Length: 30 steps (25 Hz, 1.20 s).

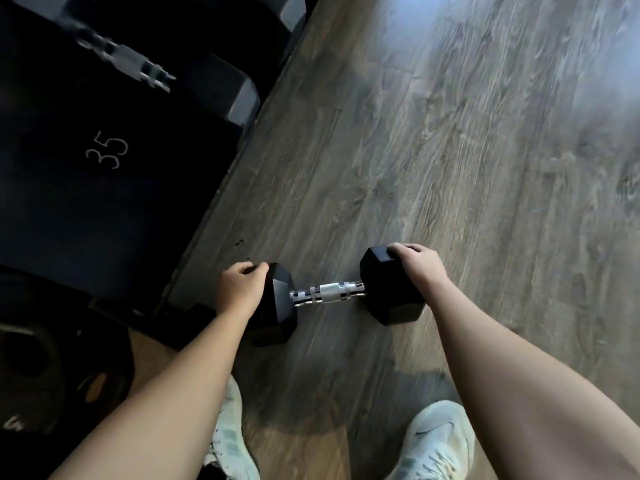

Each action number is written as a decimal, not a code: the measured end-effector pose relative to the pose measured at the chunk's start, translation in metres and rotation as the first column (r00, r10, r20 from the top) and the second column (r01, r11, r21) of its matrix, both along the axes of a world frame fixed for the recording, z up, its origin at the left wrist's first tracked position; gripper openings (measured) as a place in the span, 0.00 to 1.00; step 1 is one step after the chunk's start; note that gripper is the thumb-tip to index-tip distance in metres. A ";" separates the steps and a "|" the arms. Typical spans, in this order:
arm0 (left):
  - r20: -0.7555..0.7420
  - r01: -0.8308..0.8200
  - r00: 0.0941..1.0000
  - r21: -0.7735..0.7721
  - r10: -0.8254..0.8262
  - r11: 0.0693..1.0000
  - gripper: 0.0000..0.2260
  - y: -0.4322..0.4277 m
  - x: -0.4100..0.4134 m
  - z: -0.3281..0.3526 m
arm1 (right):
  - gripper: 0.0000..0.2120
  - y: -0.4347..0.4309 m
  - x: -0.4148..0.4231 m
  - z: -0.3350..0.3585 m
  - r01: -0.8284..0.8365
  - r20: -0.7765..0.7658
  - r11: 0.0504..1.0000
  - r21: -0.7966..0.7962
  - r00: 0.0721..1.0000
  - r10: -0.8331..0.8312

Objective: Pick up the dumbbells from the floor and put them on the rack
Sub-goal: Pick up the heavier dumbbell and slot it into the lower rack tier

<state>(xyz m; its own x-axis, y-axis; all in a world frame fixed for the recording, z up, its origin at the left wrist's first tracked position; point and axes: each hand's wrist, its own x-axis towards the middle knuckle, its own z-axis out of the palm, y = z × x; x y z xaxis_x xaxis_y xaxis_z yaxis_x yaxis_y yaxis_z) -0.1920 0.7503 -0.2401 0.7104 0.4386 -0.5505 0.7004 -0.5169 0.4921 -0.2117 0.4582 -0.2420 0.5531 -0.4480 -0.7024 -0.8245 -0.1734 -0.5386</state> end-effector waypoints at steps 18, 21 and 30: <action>-0.367 -0.396 0.899 -0.453 0.238 0.798 0.28 0.011 -0.024 0.004 | 0.26 0.011 -0.022 0.017 0.407 -0.089 0.867 0.288 0.913 -0.399; -0.369 -0.359 0.909 -0.457 0.194 0.814 0.24 0.009 -0.018 0.013 | 0.22 0.014 -0.035 0.018 0.475 -0.081 0.829 0.295 0.877 -0.474; -0.215 -0.121 0.976 -0.500 0.012 0.857 0.18 -0.017 0.027 0.087 | 0.35 0.012 -0.073 0.057 0.604 -0.108 0.684 0.408 0.776 -0.621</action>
